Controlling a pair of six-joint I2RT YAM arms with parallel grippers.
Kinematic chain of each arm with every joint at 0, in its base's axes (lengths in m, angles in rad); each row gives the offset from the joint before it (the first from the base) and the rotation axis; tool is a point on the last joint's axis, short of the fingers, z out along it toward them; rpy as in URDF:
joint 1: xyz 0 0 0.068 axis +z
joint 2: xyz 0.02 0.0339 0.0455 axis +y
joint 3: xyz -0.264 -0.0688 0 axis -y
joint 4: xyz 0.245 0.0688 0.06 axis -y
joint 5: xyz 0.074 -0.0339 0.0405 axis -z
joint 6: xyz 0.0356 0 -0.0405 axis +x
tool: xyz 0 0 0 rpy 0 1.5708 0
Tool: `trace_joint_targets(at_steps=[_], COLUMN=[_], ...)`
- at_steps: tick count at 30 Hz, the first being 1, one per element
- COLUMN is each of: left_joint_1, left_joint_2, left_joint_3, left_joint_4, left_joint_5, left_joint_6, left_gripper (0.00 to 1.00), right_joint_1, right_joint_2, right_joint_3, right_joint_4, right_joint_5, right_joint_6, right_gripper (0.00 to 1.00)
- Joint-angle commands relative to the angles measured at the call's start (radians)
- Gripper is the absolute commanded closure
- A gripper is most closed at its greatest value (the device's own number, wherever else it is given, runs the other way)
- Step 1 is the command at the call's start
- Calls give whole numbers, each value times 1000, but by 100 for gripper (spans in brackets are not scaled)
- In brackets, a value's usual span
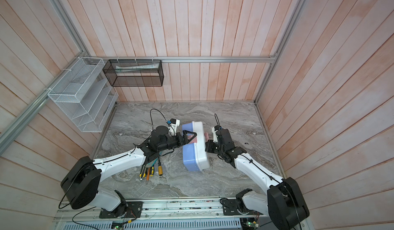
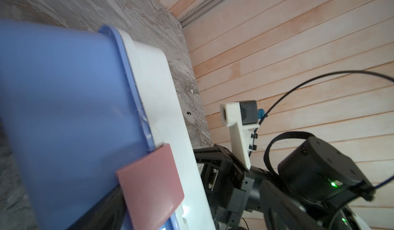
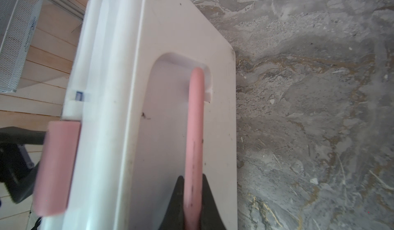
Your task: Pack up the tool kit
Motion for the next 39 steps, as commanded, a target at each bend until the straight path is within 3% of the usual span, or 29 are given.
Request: trace_joint_targets(at_steps=[1, 6, 20, 27, 39], left_joint_1=[-27, -24, 137, 156, 157], left_joint_2=[-17, -57, -335, -363, -322], left_joint_3=[-37, -47, -107, -152, -242], left_joint_4=[39, 53, -340, -338, -263], left_joint_5=[95, 71, -180, -188, -159], left_joint_6=[-18, 8, 220, 251, 214], left_gripper=[1, 1, 0, 0, 2], right_joint_1=[25, 25, 41, 163, 262], right_joint_2=[7, -5, -77, -43, 88], right_joint_3=[-7, -11, 77, 190, 244], right_joint_4=[77, 77, -39, -132, -118], right_joint_5=[-21, -14, 67, 220, 263], right_joint_6=[-17, -13, -44, -55, -13], right_gripper=[100, 100, 100, 100, 100])
